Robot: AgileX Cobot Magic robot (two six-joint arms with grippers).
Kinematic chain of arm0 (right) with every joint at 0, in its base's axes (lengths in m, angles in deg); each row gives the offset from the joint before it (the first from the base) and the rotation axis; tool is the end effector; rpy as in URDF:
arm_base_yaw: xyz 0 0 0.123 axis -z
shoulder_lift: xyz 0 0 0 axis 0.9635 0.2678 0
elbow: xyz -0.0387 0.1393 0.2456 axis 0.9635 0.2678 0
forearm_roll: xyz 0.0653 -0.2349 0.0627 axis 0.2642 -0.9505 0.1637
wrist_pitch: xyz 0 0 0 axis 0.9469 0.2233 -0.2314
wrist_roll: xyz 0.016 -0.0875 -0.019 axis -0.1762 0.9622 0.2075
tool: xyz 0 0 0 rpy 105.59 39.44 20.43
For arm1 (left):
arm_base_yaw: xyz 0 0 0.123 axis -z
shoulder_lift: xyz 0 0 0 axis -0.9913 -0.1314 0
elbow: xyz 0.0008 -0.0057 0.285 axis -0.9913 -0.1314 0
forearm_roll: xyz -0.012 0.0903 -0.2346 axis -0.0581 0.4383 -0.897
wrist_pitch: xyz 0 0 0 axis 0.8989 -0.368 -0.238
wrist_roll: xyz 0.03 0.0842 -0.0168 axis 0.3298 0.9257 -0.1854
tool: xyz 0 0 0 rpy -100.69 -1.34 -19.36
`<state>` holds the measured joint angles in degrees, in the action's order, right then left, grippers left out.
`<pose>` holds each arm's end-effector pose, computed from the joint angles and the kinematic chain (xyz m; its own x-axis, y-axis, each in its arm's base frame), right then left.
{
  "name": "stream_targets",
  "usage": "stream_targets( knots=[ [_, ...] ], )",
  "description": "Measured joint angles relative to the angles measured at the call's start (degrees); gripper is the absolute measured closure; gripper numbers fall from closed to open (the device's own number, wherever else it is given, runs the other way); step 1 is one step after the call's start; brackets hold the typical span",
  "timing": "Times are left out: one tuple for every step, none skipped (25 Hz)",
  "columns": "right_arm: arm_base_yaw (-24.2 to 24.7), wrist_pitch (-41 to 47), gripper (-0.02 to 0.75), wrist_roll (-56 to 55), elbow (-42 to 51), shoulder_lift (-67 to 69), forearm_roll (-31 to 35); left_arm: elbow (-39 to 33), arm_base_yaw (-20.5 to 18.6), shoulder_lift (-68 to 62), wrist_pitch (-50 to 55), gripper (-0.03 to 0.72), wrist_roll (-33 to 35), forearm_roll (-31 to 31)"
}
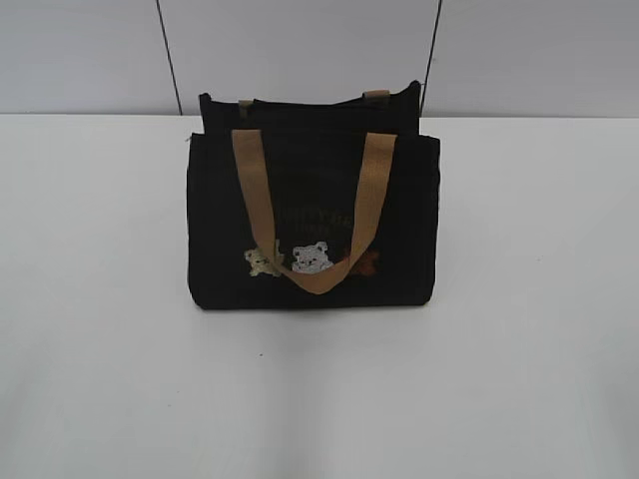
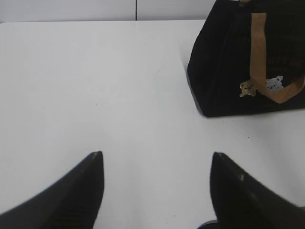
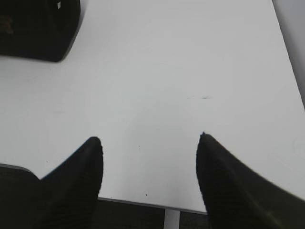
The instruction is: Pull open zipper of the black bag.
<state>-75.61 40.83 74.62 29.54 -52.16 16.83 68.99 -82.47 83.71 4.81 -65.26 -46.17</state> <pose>-0.0038 0.0046 0.2646 -0.4927 -0.1823 -0.8509 -0.1507 0.9809 -0.1229 -0.0129 -0.0188 0.2903 -0.3989 0.0463 -0.9158 0.2070 0.9775 -0.0407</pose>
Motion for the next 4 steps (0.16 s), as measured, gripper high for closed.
stream_targets(
  knots=[
    [0.0, 0.0, 0.269, 0.0, 0.0, 0.0, 0.0, 0.0, 0.0, 0.0, 0.0, 0.167, 0.0, 0.0],
    [0.0, 0.0, 0.269, 0.0, 0.0, 0.0, 0.0, 0.0, 0.0, 0.0, 0.0, 0.167, 0.0, 0.0],
    [0.0, 0.0, 0.269, 0.0, 0.0, 0.0, 0.0, 0.0, 0.0, 0.0, 0.0, 0.167, 0.0, 0.0],
    [0.0, 0.0, 0.269, 0.0, 0.0, 0.0, 0.0, 0.0, 0.0, 0.0, 0.0, 0.167, 0.0, 0.0]
  ],
)
